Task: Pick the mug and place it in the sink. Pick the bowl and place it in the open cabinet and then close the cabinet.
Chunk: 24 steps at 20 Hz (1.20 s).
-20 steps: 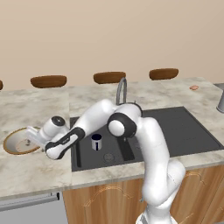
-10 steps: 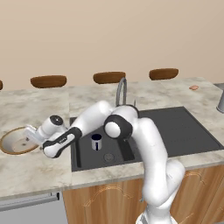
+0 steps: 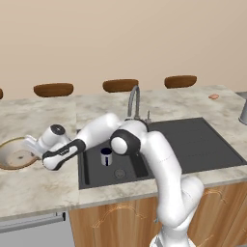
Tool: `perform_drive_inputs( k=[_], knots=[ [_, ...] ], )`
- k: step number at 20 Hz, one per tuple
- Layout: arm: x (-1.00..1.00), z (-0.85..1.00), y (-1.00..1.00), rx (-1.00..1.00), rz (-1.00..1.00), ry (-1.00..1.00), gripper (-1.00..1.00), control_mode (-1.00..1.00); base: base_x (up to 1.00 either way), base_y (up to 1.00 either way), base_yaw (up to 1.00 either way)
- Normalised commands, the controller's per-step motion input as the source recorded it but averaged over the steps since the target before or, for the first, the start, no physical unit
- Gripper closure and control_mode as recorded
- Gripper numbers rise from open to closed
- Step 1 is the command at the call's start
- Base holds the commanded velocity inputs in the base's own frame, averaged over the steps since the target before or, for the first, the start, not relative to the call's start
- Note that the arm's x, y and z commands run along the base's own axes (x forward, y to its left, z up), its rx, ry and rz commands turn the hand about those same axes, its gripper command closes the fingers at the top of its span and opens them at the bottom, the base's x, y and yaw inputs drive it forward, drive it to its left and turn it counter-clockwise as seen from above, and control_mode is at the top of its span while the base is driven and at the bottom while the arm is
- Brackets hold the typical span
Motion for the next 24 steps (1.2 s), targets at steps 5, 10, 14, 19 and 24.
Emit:
perform_drive_inputs(
  k=[5, 10, 14, 19, 24],
  knots=[
    [0.01, 0.03, -0.06, 0.03, -0.03, 0.1, 1.0, -1.0, 0.0, 0.0, 0.0],
    [-0.17, 0.39, -0.58, 0.08, -0.12, 0.09, 1.0, -1.0, 0.0, 0.0, 0.0],
    [-0.26, 0.72, -0.96, 0.03, -0.16, 0.0, 1.0, -1.0, 0.0, 0.0, 0.0],
    [-0.26, 0.64, -0.99, 0.0, -0.25, 0.0, 1.0, -1.0, 0.0, 0.0, 0.0],
    [-0.41, 0.86, -0.82, 0.0, -0.25, 0.0, 1.0, -1.0, 0.0, 0.0, 0.0]
  ],
)
